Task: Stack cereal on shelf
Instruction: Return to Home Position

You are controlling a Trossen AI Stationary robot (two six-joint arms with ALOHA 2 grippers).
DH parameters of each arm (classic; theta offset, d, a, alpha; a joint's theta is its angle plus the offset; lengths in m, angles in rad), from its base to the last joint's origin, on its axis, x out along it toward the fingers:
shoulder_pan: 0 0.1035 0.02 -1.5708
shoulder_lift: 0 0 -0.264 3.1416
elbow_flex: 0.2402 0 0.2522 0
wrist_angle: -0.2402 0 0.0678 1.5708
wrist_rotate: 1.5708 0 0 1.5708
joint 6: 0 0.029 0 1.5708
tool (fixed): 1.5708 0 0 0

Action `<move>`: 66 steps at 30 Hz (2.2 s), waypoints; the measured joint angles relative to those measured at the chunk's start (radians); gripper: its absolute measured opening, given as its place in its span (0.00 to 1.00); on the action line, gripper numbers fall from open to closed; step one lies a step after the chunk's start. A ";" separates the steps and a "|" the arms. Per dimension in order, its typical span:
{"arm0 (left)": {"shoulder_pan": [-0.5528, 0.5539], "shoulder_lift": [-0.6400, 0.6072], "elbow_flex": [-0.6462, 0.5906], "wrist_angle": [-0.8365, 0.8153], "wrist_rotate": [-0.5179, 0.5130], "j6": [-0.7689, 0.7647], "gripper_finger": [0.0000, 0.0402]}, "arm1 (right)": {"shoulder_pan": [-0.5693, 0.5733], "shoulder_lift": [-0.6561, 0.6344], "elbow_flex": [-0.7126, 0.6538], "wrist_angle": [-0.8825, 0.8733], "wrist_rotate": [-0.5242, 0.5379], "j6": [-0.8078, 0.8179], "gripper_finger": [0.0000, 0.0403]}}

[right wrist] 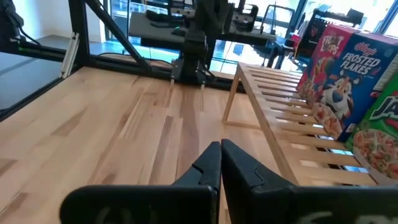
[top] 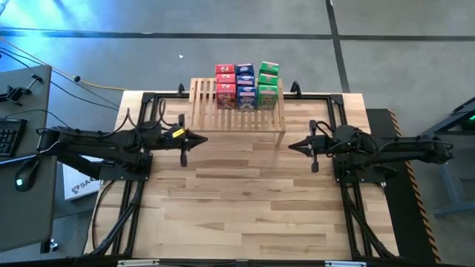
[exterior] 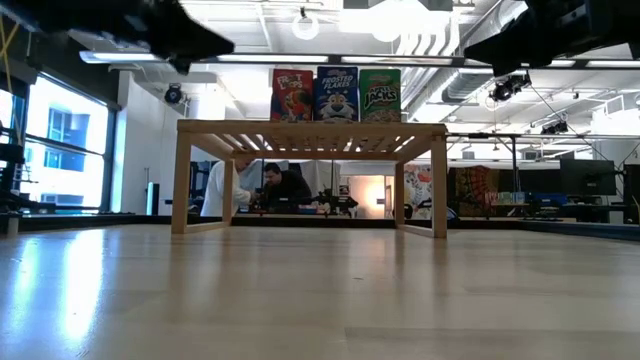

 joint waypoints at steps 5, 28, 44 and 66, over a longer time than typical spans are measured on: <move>0.000 -0.116 -0.121 0.029 -0.001 -0.032 0.00 | 0.000 0.011 -0.006 0.029 -0.002 0.016 0.00; 0.001 -0.650 -0.313 -0.203 -0.081 -0.069 0.00 | -0.105 -0.381 -0.354 0.196 -0.036 0.073 0.00; 0.001 -0.799 -0.341 -0.369 -0.138 -0.070 0.00 | -0.222 -0.542 -0.367 0.013 -0.034 0.099 0.00; 0.059 -0.780 -0.462 -0.144 -0.104 -0.104 0.00 | -0.253 -0.539 -0.367 0.011 -0.023 0.189 0.00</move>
